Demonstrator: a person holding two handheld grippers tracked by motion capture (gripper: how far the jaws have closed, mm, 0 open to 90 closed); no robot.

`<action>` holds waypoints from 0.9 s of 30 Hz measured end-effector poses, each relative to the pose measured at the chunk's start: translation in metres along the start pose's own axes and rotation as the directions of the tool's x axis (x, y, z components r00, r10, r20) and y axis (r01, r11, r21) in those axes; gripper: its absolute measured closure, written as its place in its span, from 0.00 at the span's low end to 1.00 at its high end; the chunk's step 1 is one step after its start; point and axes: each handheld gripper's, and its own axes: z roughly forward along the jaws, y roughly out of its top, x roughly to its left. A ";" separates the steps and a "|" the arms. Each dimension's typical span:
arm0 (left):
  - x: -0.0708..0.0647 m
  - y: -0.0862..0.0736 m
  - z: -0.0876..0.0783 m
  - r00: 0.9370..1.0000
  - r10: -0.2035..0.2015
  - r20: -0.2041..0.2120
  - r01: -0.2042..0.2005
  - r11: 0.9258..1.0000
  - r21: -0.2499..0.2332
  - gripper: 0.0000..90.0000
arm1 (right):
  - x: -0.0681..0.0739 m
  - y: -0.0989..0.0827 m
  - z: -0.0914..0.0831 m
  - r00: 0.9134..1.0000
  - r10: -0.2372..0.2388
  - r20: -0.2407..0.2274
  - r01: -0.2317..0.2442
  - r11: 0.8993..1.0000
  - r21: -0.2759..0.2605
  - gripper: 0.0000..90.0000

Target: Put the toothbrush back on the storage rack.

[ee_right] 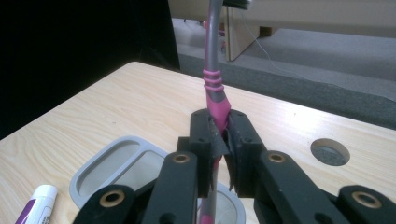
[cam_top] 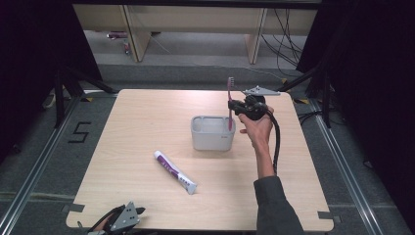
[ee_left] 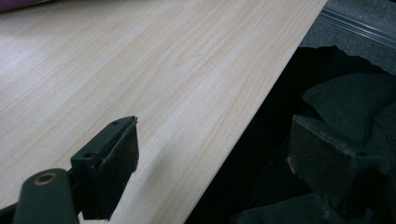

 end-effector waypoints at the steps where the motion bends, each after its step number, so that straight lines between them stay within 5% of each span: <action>1: 0.000 0.000 0.000 1.000 -0.001 -0.001 0.001 1.000 -0.003 0.18 | 0.001 -0.001 0.001 1.000 0.012 -0.005 -0.012 1.000 0.009 0.91; 27: 0.000 0.000 0.000 1.000 0.004 -0.010 -0.004 1.000 0.006 0.18 | 0.000 -0.027 0.021 1.000 0.000 0.028 -0.003 0.997 0.077 0.91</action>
